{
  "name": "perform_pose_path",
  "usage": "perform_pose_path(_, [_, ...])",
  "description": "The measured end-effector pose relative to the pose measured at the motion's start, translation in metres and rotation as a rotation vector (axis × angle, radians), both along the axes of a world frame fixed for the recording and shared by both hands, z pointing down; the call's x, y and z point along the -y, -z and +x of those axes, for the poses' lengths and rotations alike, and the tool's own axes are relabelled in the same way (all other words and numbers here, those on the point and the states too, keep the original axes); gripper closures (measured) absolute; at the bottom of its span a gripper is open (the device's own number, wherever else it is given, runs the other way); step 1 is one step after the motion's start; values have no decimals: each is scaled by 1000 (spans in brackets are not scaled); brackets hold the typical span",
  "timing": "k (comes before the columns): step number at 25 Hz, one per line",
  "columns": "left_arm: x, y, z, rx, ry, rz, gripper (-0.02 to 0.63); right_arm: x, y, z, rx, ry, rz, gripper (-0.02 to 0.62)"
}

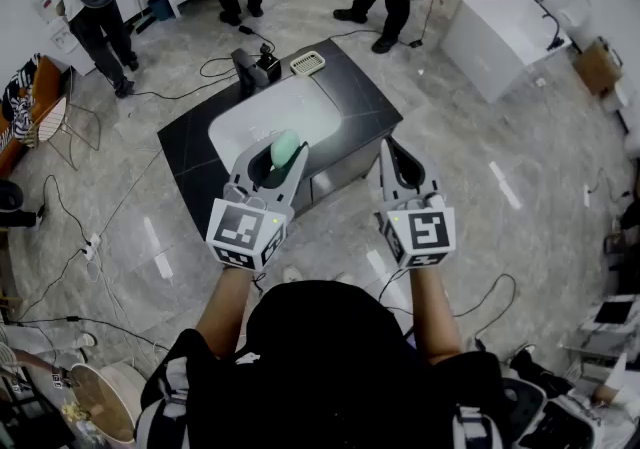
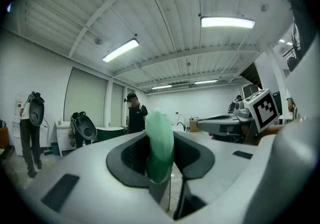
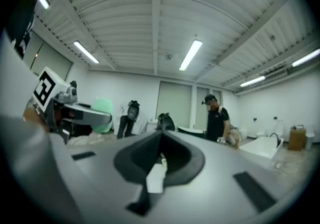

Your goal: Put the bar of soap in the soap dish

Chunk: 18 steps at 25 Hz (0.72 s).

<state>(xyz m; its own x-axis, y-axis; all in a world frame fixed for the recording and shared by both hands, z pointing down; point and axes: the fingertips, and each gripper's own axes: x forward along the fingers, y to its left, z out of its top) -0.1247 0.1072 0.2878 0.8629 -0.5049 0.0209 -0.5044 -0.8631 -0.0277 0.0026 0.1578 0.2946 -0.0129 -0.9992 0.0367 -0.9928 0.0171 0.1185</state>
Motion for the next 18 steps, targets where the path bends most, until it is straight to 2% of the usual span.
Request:
perform_pose_path(8, [-1, -2, -3, 2, 3, -5, 476, -1, -4, 0, 27, -5, -18, 560])
perform_pose_path(12, [-1, -3, -1, 6, 1, -8, 476, 0, -4, -1, -6, 14, -8, 560])
perform_pose_path(18, [-5, -7, 4, 12, 11, -20, 475, -3, -8, 4, 40, 20, -39, 560])
